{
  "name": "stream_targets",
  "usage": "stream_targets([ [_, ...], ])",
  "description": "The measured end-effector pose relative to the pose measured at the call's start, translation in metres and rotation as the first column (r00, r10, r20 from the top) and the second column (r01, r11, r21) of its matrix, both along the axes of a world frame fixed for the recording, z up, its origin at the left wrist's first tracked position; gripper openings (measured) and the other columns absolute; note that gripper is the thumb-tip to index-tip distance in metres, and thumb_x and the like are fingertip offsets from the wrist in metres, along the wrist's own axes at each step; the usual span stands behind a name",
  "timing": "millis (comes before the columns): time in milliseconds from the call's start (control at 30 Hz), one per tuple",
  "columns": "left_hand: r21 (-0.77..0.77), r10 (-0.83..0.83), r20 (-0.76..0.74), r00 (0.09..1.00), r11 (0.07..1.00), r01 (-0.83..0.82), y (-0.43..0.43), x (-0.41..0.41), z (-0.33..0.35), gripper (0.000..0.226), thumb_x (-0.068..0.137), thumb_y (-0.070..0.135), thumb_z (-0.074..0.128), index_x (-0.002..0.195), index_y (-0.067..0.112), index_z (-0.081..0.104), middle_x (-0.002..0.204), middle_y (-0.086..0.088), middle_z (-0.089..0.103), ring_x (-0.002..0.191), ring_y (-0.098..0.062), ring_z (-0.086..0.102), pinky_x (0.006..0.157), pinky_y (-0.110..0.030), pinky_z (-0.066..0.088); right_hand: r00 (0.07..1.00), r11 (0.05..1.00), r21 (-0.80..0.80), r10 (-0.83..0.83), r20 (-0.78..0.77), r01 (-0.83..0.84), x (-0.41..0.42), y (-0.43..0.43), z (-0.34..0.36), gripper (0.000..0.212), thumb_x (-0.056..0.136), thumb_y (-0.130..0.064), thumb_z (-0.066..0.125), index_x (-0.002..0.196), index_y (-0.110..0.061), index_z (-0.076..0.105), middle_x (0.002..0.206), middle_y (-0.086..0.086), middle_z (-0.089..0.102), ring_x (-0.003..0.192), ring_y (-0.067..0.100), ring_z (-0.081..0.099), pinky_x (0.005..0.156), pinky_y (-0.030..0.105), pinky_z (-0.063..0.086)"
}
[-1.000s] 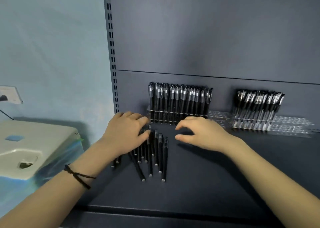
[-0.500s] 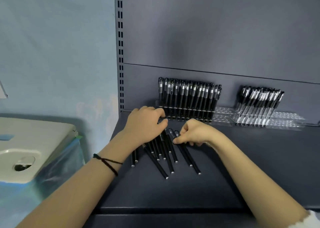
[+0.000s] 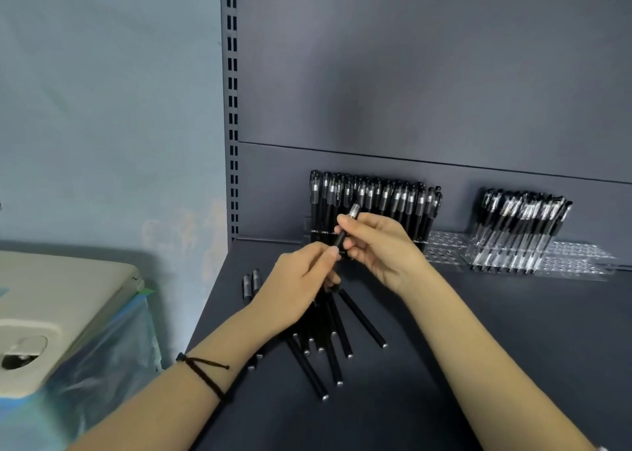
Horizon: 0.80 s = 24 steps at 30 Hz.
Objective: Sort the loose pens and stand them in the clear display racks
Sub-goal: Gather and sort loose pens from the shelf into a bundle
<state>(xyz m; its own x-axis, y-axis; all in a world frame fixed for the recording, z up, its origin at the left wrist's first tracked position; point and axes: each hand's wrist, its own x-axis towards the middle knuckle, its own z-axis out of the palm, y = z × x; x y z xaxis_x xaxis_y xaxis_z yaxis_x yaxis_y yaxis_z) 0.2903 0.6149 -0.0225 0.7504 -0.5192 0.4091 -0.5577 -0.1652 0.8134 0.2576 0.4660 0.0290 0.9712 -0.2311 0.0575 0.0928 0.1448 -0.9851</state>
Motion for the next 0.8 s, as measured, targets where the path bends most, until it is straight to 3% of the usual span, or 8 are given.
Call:
stream_targets([
  [133, -0.098, -0.053, -0.077, 0.996, 0.994, 0.045, -0.008, -0.003, 0.001, 0.015, 0.101, 0.018, 0.049, 0.094, 0.017, 0.063, 0.069, 0.002, 0.069, 0.065, -0.006, 0.066, 0.068, -0.016, 0.05, 1.0, 0.994, -0.106, -0.021, -0.001, 0.02, -0.003, 0.001, -0.001, 0.02, 0.089, -0.023, 0.067, 0.088, -0.003, 0.066, 0.077, 0.007, 0.065, 0.052, 0.007, 0.054, 0.047, 0.017, 0.045],
  [200, -0.145, -0.02, -0.18, 0.983, 0.989, -0.006, -0.008, 0.001, 0.001, 0.018, 0.102, 0.014, 0.045, 0.093, 0.018, 0.06, 0.073, 0.002, 0.067, 0.063, -0.005, 0.064, 0.065, -0.019, 0.051, 0.993, 0.947, -0.302, -0.114, 0.004, 0.11, -0.006, -0.003, -0.001, 0.031, 0.088, -0.036, 0.067, 0.092, -0.005, 0.066, 0.08, 0.004, 0.066, 0.052, 0.007, 0.054, 0.043, 0.019, 0.041],
  [267, -0.155, 0.008, -0.275, 0.961, 0.987, -0.052, -0.007, 0.005, 0.001, 0.018, 0.104, 0.013, 0.04, 0.095, 0.018, 0.056, 0.081, 0.002, 0.062, 0.061, -0.006, 0.059, 0.061, -0.022, 0.049, 0.979, 0.831, -0.529, -0.205, -0.005, 0.171, -0.009, -0.013, -0.004, 0.037, 0.084, -0.046, 0.068, 0.09, -0.01, 0.066, 0.076, 0.001, 0.064, 0.05, 0.007, 0.052, 0.043, 0.019, 0.038],
  [367, -0.225, 0.011, -0.357, 0.934, 0.97, -0.097, -0.008, 0.009, 0.01, 0.016, 0.105, 0.017, 0.038, 0.098, 0.015, 0.053, 0.073, 0.002, 0.048, 0.052, -0.007, 0.041, 0.05, -0.021, 0.037, 0.966, 0.642, -0.767, -0.206, -0.157, 0.013, -0.012, -0.025, -0.011, 0.035, 0.076, -0.045, 0.078, 0.083, -0.012, 0.066, 0.063, -0.005, 0.058, 0.051, 0.009, 0.05, 0.048, 0.018, 0.04],
  [467, -0.31, -0.021, -0.452, 0.892, 0.941, -0.135, -0.01, 0.008, 0.023, 0.015, 0.104, 0.026, 0.042, 0.102, 0.015, 0.051, 0.064, 0.005, 0.039, 0.044, -0.004, 0.031, 0.04, -0.016, 0.029, 0.92, 0.5, -0.841, -0.191, -0.343, -0.209, -0.013, -0.021, -0.015, 0.033, 0.071, -0.041, 0.083, 0.081, -0.013, 0.068, 0.065, -0.005, 0.061, 0.05, 0.008, 0.05, 0.047, 0.018, 0.04],
  [600, -0.358, -0.078, -0.539, 0.839, 0.923, -0.144, -0.006, 0.007, 0.02, 0.023, 0.105, 0.025, 0.04, 0.094, 0.013, 0.056, 0.06, 0.003, 0.043, 0.042, -0.006, 0.035, 0.037, -0.017, 0.03, 0.893, 0.437, -0.856, -0.213, -0.396, -0.275, -0.013, -0.016, -0.017, 0.017, 0.076, -0.029, 0.082, 0.075, -0.016, 0.069, 0.075, -0.001, 0.067, 0.055, 0.008, 0.054, 0.054, 0.02, 0.044],
  [700, -0.332, -0.069, -0.615, 0.785, 0.926, -0.18, -0.001, 0.004, 0.013, 0.027, 0.106, 0.023, 0.039, 0.09, 0.009, 0.057, 0.067, -0.005, 0.057, 0.047, -0.01, 0.054, 0.04, -0.02, 0.044, 0.922, 0.523, -0.834, -0.211, -0.324, -0.173, -0.013, -0.016, -0.017, 0.01, 0.078, -0.021, 0.078, 0.075, -0.013, 0.072, 0.068, -0.002, 0.066, 0.05, 0.006, 0.052, 0.045, 0.017, 0.039],
  [800, -0.311, -0.094, -0.666, 0.74, 0.937, -0.16, 0.004, 0.003, 0.009, 0.031, 0.106, 0.023, 0.036, 0.095, 0.005, 0.058, 0.085, -0.015, 0.07, 0.067, -0.019, 0.069, 0.055, -0.028, 0.059, 0.976, 0.851, -0.524, -0.081, -0.204, -0.039, -0.014, -0.011, -0.014, 0.008, 0.083, -0.018, 0.074, 0.079, -0.012, 0.072, 0.057, -0.004, 0.06, 0.043, 0.004, 0.044, 0.038, 0.016, 0.03],
])
